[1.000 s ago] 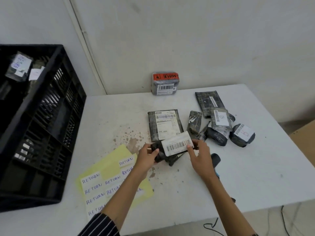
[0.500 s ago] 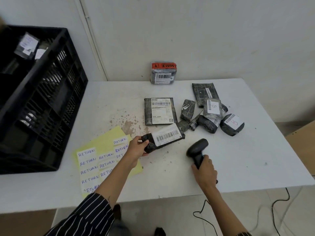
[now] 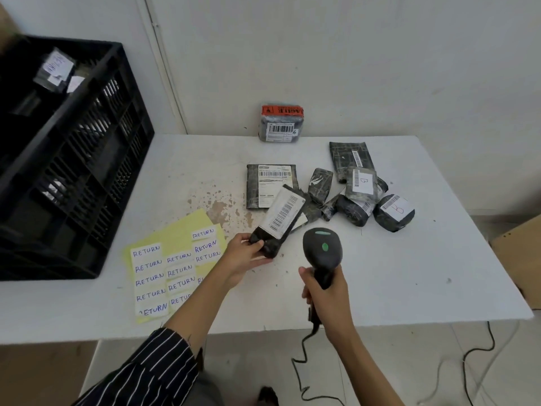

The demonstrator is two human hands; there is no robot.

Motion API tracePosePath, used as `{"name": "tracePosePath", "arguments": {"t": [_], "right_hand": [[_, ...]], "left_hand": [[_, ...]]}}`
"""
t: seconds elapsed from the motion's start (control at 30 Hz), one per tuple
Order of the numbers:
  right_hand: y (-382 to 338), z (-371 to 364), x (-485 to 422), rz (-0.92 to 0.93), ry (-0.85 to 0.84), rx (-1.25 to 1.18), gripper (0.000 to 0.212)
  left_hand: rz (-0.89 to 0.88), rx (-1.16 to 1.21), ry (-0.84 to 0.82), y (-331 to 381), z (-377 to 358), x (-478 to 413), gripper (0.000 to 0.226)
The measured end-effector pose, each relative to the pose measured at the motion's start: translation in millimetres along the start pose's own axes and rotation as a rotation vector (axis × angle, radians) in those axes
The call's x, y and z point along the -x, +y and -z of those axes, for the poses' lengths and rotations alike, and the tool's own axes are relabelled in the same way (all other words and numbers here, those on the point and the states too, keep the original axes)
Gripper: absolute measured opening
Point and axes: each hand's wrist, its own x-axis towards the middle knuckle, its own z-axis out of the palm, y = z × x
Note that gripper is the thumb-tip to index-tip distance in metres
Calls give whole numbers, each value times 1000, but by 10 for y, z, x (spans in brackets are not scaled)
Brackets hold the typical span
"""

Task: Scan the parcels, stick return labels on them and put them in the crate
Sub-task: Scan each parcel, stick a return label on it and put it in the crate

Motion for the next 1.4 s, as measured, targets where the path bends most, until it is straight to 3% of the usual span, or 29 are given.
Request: {"name": "tracePosePath", "arguments": {"t": [0.13, 0.33, 0.47, 0.63, 0.73, 1.0, 1.2, 1.4], "right_hand": [[-107, -172, -132, -16, 99, -111, 33], [-128, -237, -290, -7, 213, -203, 25], [-197, 15, -381, -16, 98, -127, 24], [-305, 264, -472, 26, -131, 104, 35], [-301, 251, -473, 62, -117, 171, 31], [-305, 11, -150, 248, 143, 187, 25], [-289, -146, 111, 217, 65, 103, 24], [-282, -242, 234, 170, 5, 63, 20]], "left_hand": [[9, 158, -90, -129, -214, 129, 33], [51, 54, -109, -276, -416, 291, 22], [-47, -45, -26, -123, -323, 244, 46], [-138, -62, 9, 274, -118, 74, 32], [-155, -219, 5, 358, -46, -11, 19], [-166, -98, 150, 275, -111, -108, 6], [-193, 20, 362, 238, -206, -173, 2], [-185, 161, 421, 291, -319, -85, 6]]}}
